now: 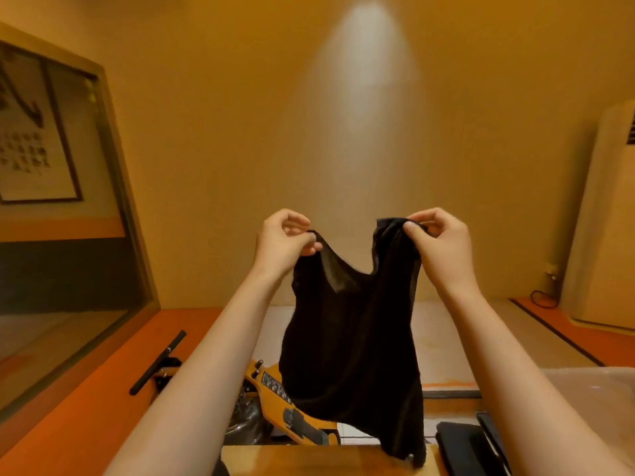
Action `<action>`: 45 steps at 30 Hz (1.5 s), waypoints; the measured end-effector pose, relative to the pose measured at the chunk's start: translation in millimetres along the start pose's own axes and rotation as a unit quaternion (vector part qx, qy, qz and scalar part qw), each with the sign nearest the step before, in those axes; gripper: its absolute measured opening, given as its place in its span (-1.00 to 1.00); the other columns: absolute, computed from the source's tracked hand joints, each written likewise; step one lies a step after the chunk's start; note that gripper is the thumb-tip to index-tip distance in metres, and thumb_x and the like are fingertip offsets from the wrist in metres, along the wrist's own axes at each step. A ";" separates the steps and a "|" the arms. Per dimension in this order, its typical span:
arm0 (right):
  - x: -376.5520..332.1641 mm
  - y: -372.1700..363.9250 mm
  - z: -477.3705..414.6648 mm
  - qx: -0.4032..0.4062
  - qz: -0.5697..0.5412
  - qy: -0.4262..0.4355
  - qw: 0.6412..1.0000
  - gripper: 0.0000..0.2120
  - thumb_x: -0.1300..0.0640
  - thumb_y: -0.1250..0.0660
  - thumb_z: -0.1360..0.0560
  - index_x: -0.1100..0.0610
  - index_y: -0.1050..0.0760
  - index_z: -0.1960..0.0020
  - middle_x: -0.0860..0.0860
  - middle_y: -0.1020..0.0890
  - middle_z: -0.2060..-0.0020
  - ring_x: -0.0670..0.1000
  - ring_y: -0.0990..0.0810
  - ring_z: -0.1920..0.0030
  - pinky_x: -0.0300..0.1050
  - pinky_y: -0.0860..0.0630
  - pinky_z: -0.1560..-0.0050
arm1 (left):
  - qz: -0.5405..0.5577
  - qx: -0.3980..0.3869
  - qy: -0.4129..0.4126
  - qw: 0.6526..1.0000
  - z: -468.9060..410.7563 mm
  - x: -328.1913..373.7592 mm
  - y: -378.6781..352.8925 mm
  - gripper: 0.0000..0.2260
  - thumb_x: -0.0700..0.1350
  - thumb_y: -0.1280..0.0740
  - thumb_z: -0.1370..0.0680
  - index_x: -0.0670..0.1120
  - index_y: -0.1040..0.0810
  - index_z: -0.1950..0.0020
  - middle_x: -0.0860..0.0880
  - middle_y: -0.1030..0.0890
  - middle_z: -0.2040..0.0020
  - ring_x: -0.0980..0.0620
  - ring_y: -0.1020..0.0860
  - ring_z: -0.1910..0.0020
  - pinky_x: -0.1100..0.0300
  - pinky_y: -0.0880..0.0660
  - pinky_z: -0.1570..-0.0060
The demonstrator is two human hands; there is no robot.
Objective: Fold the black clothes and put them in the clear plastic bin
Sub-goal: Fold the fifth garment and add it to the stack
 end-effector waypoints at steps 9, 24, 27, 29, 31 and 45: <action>38.0 -30.2 88.4 -0.135 -0.033 -0.108 0.984 -0.90 0.27 -0.40 -0.45 0.12 -0.56 0.20 0.02 -0.65 0.28 -0.01 -0.65 0.18 -0.07 -0.60 0.11 | 0.095 -0.212 0.120 0.965 80.6 -72.4 -65.8 -0.76 -0.04 -0.40 -0.51 -0.19 -0.62 -0.06 -0.11 -0.67 0.03 0.01 -0.66 -0.01 0.15 -0.56 -0.12; 87.3 -25.4 108.8 -0.280 -0.121 -0.186 0.934 -0.79 0.23 -0.26 -0.59 0.13 -0.54 -0.20 -0.04 -0.66 -0.09 -0.17 -0.60 -0.12 -0.33 -0.51 -0.12 | 0.210 -0.213 0.222 0.928 98.7 -117.8 -36.8 -0.84 -0.25 -0.24 -0.56 -0.22 -0.62 0.01 -0.09 -0.66 0.17 0.03 -0.65 0.16 0.21 -0.54 0.16; 91.7 -50.7 132.9 -0.449 -0.096 -0.197 0.866 -0.71 0.10 -0.27 -0.59 0.00 -0.48 -0.30 -0.13 -0.59 -0.20 -0.24 -0.52 -0.20 -0.42 -0.43 -0.15 | 0.243 -0.240 0.212 0.916 95.7 -110.2 -35.0 -0.88 -0.14 -0.33 -0.44 -0.11 -0.58 0.29 -0.05 -0.57 0.31 0.06 -0.57 0.30 0.19 -0.48 0.24; 90.8 -62.6 142.5 -0.482 -0.136 -0.210 0.840 -0.72 0.06 -0.26 -0.59 0.05 -0.50 -0.29 -0.02 -0.60 -0.19 -0.11 -0.55 -0.22 -0.25 -0.45 -0.26 | 0.229 -0.271 0.191 0.915 92.6 -106.7 -35.2 -0.89 -0.08 -0.32 -0.35 -0.06 -0.53 0.37 -0.03 -0.49 0.33 0.09 -0.51 0.32 0.23 -0.46 0.31; 91.5 -68.8 144.5 -0.475 -0.171 -0.229 0.833 -0.68 0.01 -0.28 -0.58 0.14 -0.51 -0.25 0.07 -0.62 -0.15 0.01 -0.59 -0.18 -0.10 -0.49 -0.26 | 0.208 -0.283 0.175 0.920 88.9 -106.9 -32.4 -0.87 -0.09 -0.28 -0.36 -0.04 -0.52 0.39 -0.01 -0.46 0.34 0.11 -0.48 0.33 0.26 -0.44 0.34; 88.1 -56.0 101.4 -0.214 -0.202 -0.181 0.939 -0.88 0.24 -0.29 -0.57 0.15 -0.53 0.14 -0.08 -0.60 0.32 -0.11 -0.56 0.23 -0.20 -0.49 0.11 | 0.214 -0.115 0.154 0.958 60.6 -111.9 -6.6 -0.86 -0.29 -0.26 -0.57 -0.17 -0.62 0.04 -0.03 -0.66 0.21 0.06 -0.61 0.19 0.29 -0.54 0.22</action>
Point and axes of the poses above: each hand's wrist, its own z-axis away from the middle knuckle, its own y-axis out of the back of the hand, x = y × z, the point moved 4 cm from there along -z, towards the middle knuckle
